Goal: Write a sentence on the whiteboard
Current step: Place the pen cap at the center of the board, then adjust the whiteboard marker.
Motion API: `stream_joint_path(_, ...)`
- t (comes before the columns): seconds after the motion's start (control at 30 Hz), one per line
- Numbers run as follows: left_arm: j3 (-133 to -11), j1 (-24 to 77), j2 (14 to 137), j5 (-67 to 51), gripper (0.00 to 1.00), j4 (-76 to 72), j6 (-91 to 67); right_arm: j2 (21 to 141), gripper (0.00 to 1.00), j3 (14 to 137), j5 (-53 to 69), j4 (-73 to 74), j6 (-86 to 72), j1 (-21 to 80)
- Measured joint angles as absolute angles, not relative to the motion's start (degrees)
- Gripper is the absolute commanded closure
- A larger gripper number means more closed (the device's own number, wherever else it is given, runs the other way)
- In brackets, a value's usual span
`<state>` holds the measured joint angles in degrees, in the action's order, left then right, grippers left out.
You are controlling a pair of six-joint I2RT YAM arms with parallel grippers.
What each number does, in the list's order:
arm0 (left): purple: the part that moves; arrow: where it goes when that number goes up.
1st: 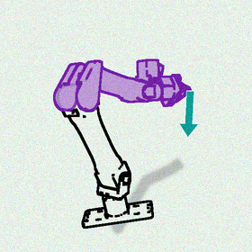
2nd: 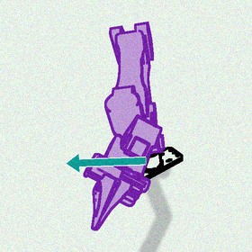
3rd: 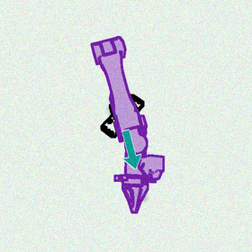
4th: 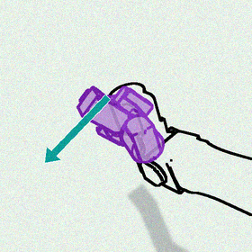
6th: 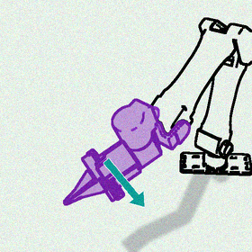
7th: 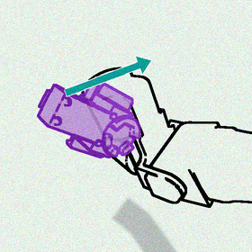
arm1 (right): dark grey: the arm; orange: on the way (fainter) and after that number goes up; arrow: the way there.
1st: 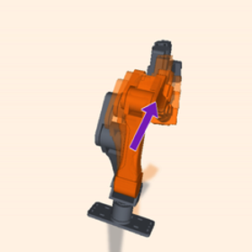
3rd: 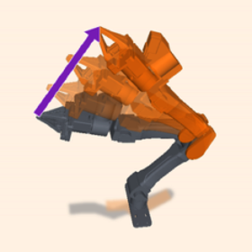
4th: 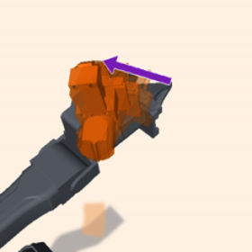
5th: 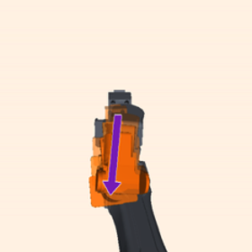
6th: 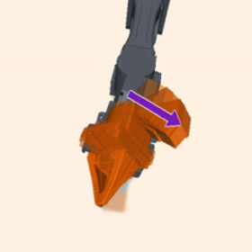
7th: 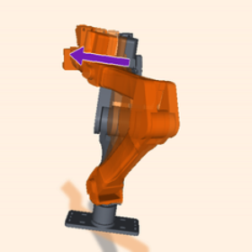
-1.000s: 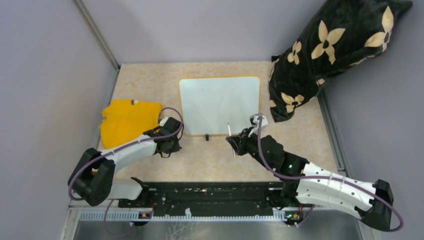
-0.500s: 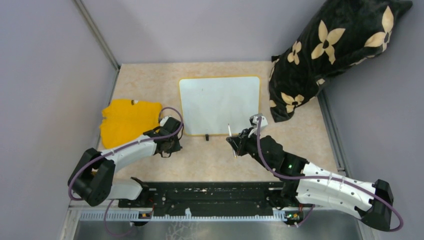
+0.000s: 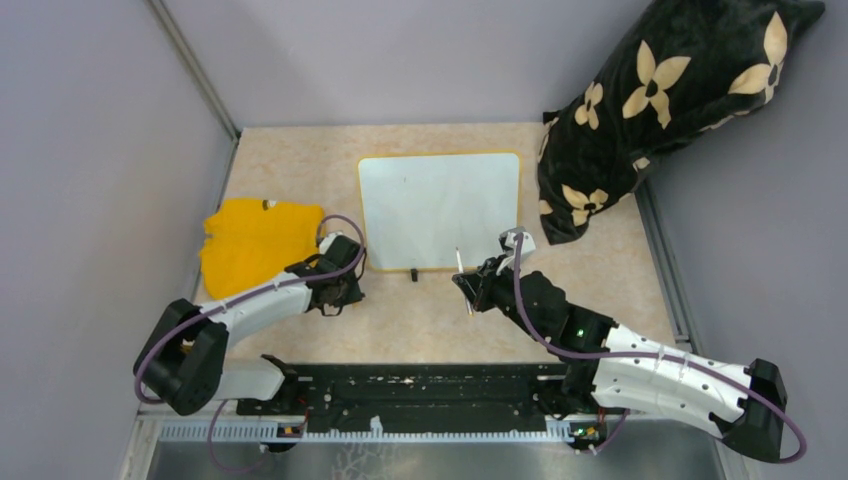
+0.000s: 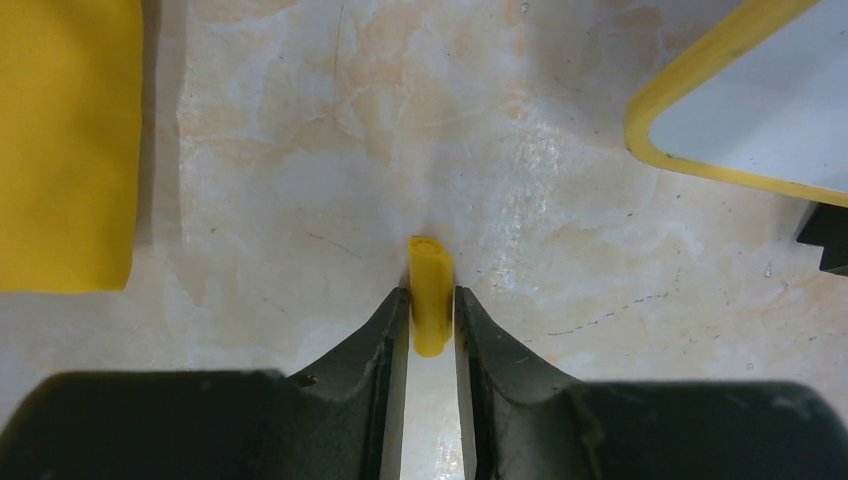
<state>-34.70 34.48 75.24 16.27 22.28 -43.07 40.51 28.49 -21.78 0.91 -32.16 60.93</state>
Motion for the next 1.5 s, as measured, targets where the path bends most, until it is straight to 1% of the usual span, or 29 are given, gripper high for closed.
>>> stream_joint_path(0.1, -34.4, 34.5, 74.7, 16.2, 0.68, 22.2, -43.4, 40.5, 1.00, 28.5, -21.8, 0.9, -32.2, 60.9)
stream_joint_path(0.23, -33.4, 34.5, 72.7, 15.9, 0.60, 22.9, -43.7, 40.5, 1.00, 28.5, -21.8, 0.9, -32.2, 60.9)
stream_joint_path(0.27, -33.3, 34.5, 71.9, 15.9, 0.57, 23.3, -43.8, 40.5, 1.00, 28.5, -21.8, 0.9, -32.2, 60.9)
stream_joint_path(0.4, -33.4, 34.5, 68.0, 15.8, 0.38, 24.2, -43.7, 40.5, 1.00, 28.5, -21.8, 0.9, -32.2, 60.9)
stream_joint_path(0.47, -34.0, 34.5, 66.3, 15.4, 0.31, 24.9, -43.4, 40.6, 1.00, 28.5, -21.8, 0.9, -32.1, 60.9)
stream_joint_path(0.6, -37.5, 34.5, 62.8, 14.3, 0.23, 26.6, -42.5, 40.6, 1.00, 28.5, -21.8, 0.9, -32.1, 60.9)
stream_joint_path(0.73, -40.9, 34.5, 57.5, 11.5, 0.21, 26.7, -39.3, 40.7, 1.00, 28.6, -21.8, 1.6, -31.2, 60.9)
stream_joint_path(0.83, -41.4, 34.5, 50.3, 7.3, 0.20, 24.1, -34.8, 40.7, 1.00, 29.2, -22.0, 2.8, -29.8, 60.9)
stream_joint_path(0.93, -41.3, 34.5, 42.7, 0.6, 0.18, 18.3, -30.0, 41.0, 1.00, 30.9, -21.8, 3.4, -28.1, 60.9)
stream_joint_path(1.1, -39.6, 34.5, 36.1, -11.4, 0.17, 7.7, -25.7, 41.1, 1.00, 32.8, -18.0, 1.3, -26.1, 60.9)
stream_joint_path(1.27, -35.6, 34.5, 36.7, -23.9, 0.17, -3.0, -26.1, 41.6, 1.00, 32.8, -10.5, -3.3, -25.3, 60.9)
stream_joint_path(1.5, -33.4, 34.5, 44.6, -35.7, 0.19, -16.6, -30.7, 44.1, 1.00, 32.8, -3.8, -9.0, -25.1, 60.9)
